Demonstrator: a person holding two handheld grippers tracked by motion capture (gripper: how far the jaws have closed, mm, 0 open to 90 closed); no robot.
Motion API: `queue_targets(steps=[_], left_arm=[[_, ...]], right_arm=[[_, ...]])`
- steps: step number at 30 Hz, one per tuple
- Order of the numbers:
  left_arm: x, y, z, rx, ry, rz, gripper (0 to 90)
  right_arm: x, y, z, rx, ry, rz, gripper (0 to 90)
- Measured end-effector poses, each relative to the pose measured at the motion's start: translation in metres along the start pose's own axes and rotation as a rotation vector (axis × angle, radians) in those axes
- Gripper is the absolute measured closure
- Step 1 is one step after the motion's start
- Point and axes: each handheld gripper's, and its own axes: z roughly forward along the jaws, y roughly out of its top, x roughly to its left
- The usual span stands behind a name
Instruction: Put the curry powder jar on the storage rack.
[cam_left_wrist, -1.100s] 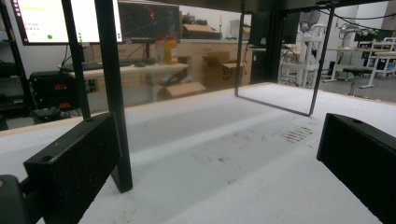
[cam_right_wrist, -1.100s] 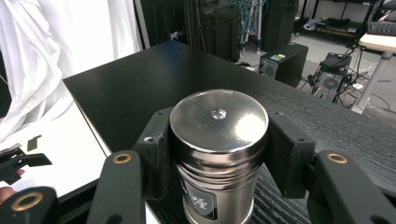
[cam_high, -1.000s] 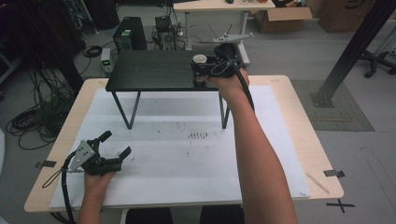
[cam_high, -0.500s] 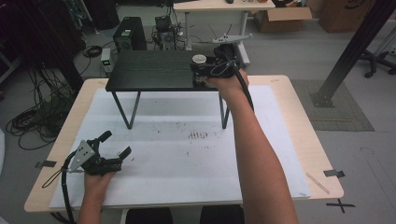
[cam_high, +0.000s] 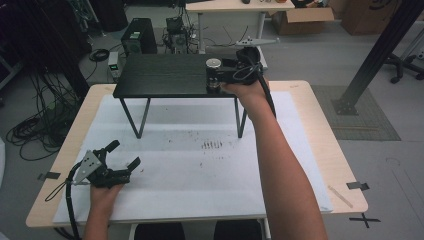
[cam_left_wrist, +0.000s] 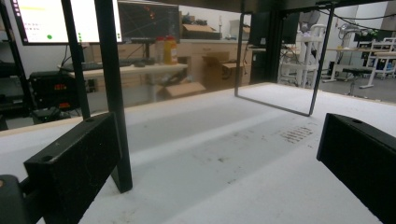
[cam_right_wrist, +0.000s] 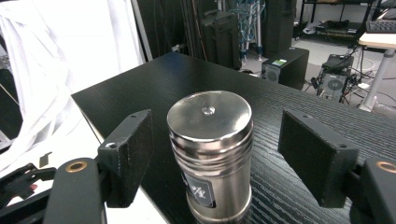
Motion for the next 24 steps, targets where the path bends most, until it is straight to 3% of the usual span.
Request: queue_targets(steps=[14,24], left_arm=[[0.0,0.0,0.0,-0.002,-0.001,0.0,0.3],[0.0,0.0,0.0,-0.001,-0.001,0.0,0.3]], right_arm=[[0.003,-0.004,-0.027,-0.061,0.023,-0.003,18.7],[0.008,-0.026,-0.051,-0.146,0.046,-0.033,8.1]])
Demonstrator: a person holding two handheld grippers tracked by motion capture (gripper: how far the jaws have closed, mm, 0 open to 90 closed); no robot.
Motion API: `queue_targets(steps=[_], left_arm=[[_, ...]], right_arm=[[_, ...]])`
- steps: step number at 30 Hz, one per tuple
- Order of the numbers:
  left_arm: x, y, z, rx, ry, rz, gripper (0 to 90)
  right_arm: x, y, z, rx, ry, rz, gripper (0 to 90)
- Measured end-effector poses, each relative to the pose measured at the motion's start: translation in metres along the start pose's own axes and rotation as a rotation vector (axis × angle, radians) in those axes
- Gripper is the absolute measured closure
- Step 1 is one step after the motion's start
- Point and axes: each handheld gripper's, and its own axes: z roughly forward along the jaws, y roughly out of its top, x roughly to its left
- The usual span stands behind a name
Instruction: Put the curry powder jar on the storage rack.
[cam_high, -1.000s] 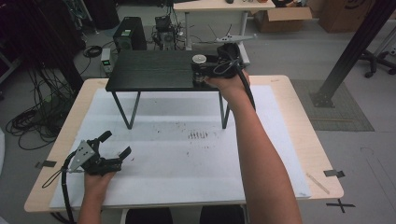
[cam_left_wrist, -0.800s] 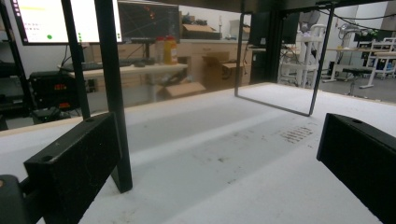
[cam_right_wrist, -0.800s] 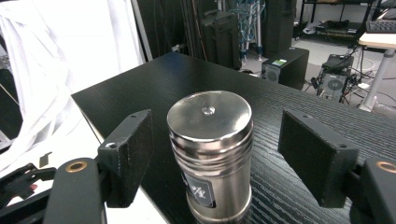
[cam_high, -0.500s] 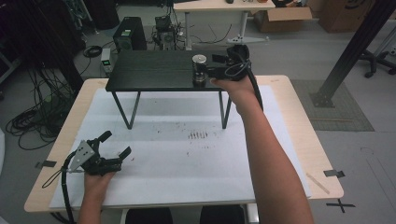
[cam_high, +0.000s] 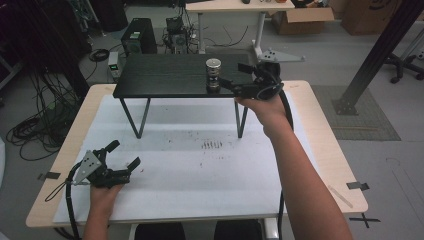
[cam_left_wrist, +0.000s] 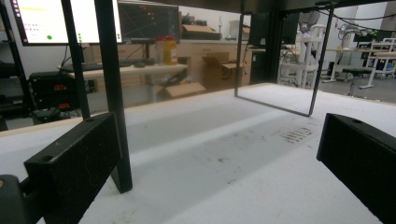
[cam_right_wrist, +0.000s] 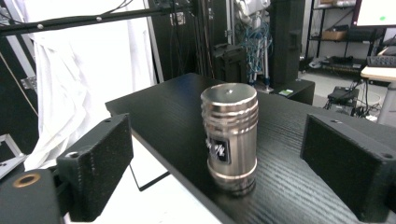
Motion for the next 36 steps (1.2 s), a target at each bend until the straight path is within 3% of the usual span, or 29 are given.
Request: queue_targets(steps=[8,14,22,28,36], left_arm=[[0.0,0.0,0.0,-0.001,0.0,0.0,0.3],[0.0,0.0,0.0,-0.001,0.0,0.0,0.3],[0.0,0.0,0.0,-0.001,0.0,0.0,0.3],[0.0,0.0,0.0,-0.001,0.0,0.0,0.3],[0.0,0.0,0.0,-0.001,0.0,0.0,0.3]], right_arm=[[0.004,-0.013,-0.018,-0.045,0.007,-0.049,3.1],[0.008,-0.034,-0.03,-0.091,0.028,-0.099,0.0],[0.014,-0.061,-0.031,-0.104,0.045,-0.131,0.0],[0.013,-0.093,-0.03,-0.11,0.025,-0.145,0.0],[0.014,-0.121,-0.029,-0.111,0.001,-0.146,0.0]])
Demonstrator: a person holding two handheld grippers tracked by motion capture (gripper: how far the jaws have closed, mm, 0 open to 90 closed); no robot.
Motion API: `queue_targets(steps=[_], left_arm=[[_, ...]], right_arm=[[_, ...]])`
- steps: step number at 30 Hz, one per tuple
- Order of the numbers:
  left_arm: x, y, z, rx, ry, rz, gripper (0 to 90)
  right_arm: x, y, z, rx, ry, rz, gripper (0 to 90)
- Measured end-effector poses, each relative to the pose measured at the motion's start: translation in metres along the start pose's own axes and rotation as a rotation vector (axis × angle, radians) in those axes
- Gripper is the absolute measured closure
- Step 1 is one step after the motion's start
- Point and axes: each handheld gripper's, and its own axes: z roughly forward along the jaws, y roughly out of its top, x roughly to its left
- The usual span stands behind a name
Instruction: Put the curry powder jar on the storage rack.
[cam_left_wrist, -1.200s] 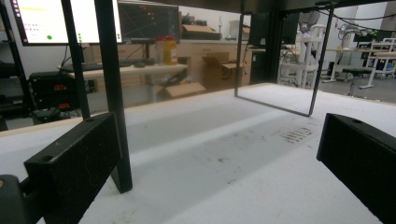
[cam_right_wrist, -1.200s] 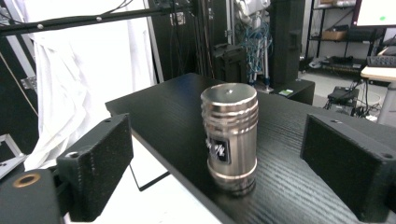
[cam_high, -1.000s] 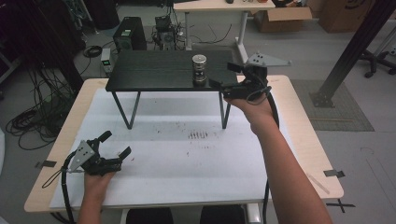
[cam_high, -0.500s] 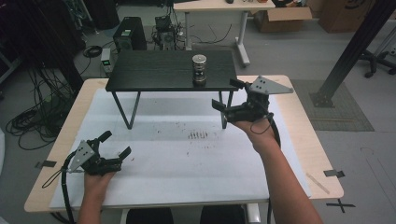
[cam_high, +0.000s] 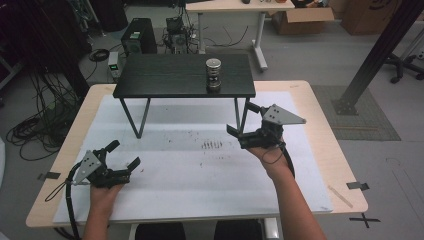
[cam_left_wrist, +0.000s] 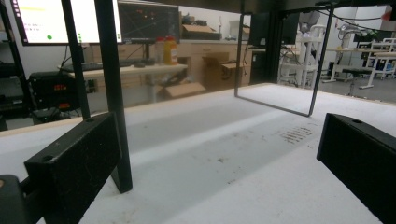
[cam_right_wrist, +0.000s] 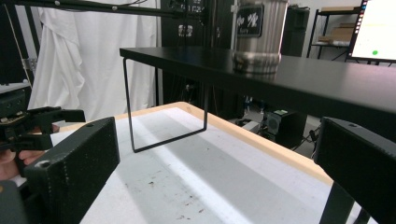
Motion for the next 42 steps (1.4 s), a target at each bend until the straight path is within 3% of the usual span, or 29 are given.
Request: queue_targets(steps=[4,12,23,33,42], left_arm=[[0.0,0.0,0.0,0.0,0.0,0.0,0.3],[0.0,0.0,0.0,-0.001,0.001,-0.001,0.3],[0.0,0.0,0.0,-0.002,0.001,0.001,0.3],[0.0,0.0,0.0,-0.002,0.001,0.001,0.3],[0.0,0.0,0.0,-0.002,0.001,0.0,0.3]], right_arm=[[0.002,-0.011,-0.001,-0.009,-0.008,0.003,0.0],[0.007,-0.051,-0.003,0.013,-0.033,-0.016,0.0],[0.006,-0.091,-0.009,0.01,-0.088,0.031,0.0],[0.005,-0.108,-0.013,0.019,-0.105,0.051,0.0],[0.007,-0.112,-0.017,-0.022,-0.122,0.04,0.0]])
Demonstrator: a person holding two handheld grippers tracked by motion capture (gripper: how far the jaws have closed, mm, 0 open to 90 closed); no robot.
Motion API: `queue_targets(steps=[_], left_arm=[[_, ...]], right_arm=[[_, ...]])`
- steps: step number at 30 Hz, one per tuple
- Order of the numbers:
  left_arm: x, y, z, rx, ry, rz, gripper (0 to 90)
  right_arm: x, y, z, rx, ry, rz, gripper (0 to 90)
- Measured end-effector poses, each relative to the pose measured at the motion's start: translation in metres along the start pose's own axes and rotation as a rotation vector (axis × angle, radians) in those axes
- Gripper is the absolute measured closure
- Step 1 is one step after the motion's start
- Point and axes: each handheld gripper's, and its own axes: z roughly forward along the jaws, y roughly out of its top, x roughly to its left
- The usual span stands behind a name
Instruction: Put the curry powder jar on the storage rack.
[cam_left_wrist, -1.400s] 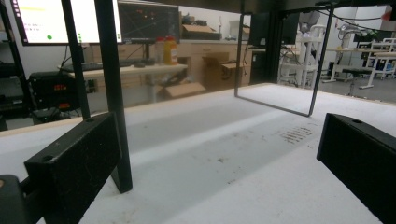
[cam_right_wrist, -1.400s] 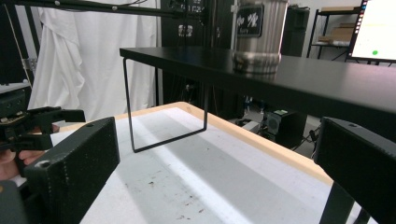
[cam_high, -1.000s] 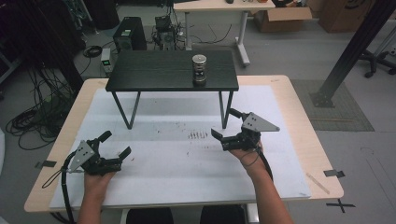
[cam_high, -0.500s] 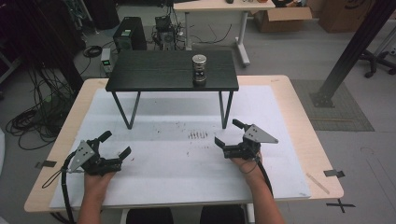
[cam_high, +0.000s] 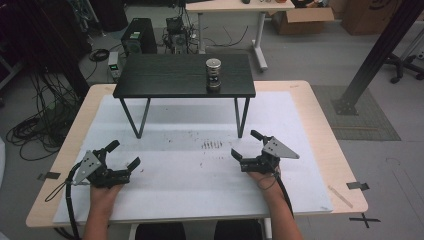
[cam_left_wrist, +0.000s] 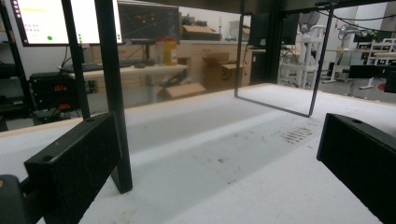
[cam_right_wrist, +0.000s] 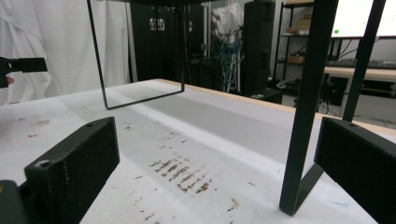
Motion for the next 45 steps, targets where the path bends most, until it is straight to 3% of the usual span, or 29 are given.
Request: queue_targets(steps=[10,45], left_arm=[[0.0,-0.0001,-0.0002,-0.001,0.001,0.001,0.3],[0.0001,-0.0002,-0.0002,-0.002,0.001,-0.002,0.2]], right_arm=[[0.0023,-0.0017,-0.0035,-0.037,-0.007,-0.02,0.0],[0.0025,-0.002,-0.0041,-0.043,-0.006,-0.024,0.0]])
